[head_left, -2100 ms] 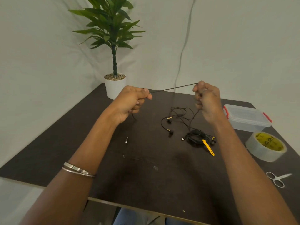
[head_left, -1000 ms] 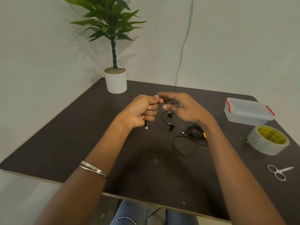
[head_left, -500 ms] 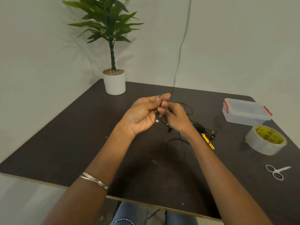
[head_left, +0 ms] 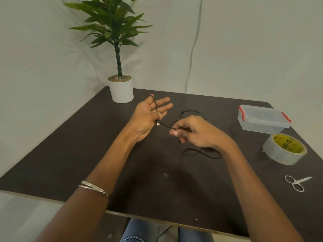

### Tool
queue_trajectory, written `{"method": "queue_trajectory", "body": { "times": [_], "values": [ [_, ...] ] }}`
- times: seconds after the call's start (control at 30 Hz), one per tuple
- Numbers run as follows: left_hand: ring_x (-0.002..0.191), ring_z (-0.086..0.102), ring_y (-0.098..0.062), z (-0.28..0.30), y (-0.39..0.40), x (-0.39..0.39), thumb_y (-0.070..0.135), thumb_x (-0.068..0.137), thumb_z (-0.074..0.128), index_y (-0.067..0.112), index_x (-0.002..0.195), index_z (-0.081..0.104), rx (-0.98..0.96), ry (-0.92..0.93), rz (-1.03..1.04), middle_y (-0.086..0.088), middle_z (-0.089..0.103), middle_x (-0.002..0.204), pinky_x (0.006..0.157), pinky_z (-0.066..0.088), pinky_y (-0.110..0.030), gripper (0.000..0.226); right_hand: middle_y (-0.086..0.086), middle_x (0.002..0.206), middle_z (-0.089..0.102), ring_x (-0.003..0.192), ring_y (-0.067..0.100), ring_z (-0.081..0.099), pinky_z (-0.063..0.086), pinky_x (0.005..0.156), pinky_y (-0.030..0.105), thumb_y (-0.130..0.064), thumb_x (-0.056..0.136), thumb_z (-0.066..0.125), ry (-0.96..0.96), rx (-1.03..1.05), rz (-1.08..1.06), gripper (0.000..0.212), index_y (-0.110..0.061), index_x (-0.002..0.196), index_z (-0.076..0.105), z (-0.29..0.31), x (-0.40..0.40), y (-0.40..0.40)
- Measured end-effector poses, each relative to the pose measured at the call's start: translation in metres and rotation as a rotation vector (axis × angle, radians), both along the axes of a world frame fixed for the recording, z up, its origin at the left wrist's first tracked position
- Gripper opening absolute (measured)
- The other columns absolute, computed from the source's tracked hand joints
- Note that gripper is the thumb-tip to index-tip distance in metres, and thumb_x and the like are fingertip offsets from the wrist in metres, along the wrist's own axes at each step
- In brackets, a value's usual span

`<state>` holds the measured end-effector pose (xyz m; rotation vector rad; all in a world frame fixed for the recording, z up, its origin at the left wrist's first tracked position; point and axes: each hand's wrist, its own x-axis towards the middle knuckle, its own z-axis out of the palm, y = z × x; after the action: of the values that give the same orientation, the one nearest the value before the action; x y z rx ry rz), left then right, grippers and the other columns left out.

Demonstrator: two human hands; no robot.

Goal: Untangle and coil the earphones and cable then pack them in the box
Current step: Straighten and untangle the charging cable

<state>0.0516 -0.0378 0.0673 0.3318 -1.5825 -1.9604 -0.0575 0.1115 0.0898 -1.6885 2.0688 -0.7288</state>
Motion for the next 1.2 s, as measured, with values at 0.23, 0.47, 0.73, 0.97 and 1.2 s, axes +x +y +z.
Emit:
{"method": "queue_trajectory", "body": {
  "times": [0.23,0.47,0.73,0.97,1.2],
  "values": [
    [0.119,0.058,-0.028,-0.007,0.024,0.001,-0.019,0.090,0.041,0.010,0.152,0.007,-0.139,-0.080,-0.387,-0.009,0.049,0.141,0.109,0.038,-0.046,0.076,-0.010,0.072,0.069,0.068,0.000,0.061,0.045,0.066,0.015,-0.011,0.089,0.065,0.163,-0.220,0.006,0.010,-0.018,0.087,0.072,0.045,-0.019,-0.002],
    [0.127,0.044,-0.047,0.003,0.024,0.005,-0.010,0.085,0.043,0.003,0.145,0.027,0.020,0.122,-0.747,-0.026,0.038,0.145,0.106,0.039,-0.053,0.064,-0.012,0.071,0.072,0.070,0.004,0.066,0.050,0.068,0.016,-0.003,0.084,0.069,-0.243,-0.536,-0.066,0.011,-0.014,0.082,0.071,0.025,-0.043,-0.025],
    [0.127,0.048,-0.039,0.010,0.005,0.010,-0.013,0.088,0.040,0.000,0.136,0.030,0.159,0.366,-0.452,-0.022,0.041,0.146,0.106,0.039,-0.051,0.050,0.002,0.060,0.055,0.047,0.012,0.050,0.042,0.040,0.025,0.000,0.096,0.049,-0.429,-0.265,-0.137,0.025,-0.012,0.084,0.066,-0.028,-0.009,-0.032],
    [0.125,0.054,-0.018,-0.004,-0.018,0.010,-0.015,0.095,0.033,0.012,0.148,0.015,-0.244,-0.079,0.158,-0.002,0.042,0.147,0.103,0.043,-0.032,0.063,0.000,0.067,0.066,0.058,0.012,0.059,0.046,0.052,0.020,-0.018,0.092,0.063,-0.092,-0.030,0.014,0.010,-0.013,0.094,0.071,0.012,0.001,-0.007],
    [0.122,0.055,-0.037,-0.009,0.009,0.024,-0.008,0.095,0.040,0.014,0.151,0.012,-0.321,-0.101,-0.637,-0.015,0.047,0.143,0.104,0.043,-0.048,0.066,-0.020,0.072,0.063,0.064,-0.009,0.056,0.035,0.060,0.005,-0.010,0.083,0.072,0.224,-0.445,-0.039,0.006,-0.008,0.088,0.074,0.058,-0.028,-0.022]
  ]
}}
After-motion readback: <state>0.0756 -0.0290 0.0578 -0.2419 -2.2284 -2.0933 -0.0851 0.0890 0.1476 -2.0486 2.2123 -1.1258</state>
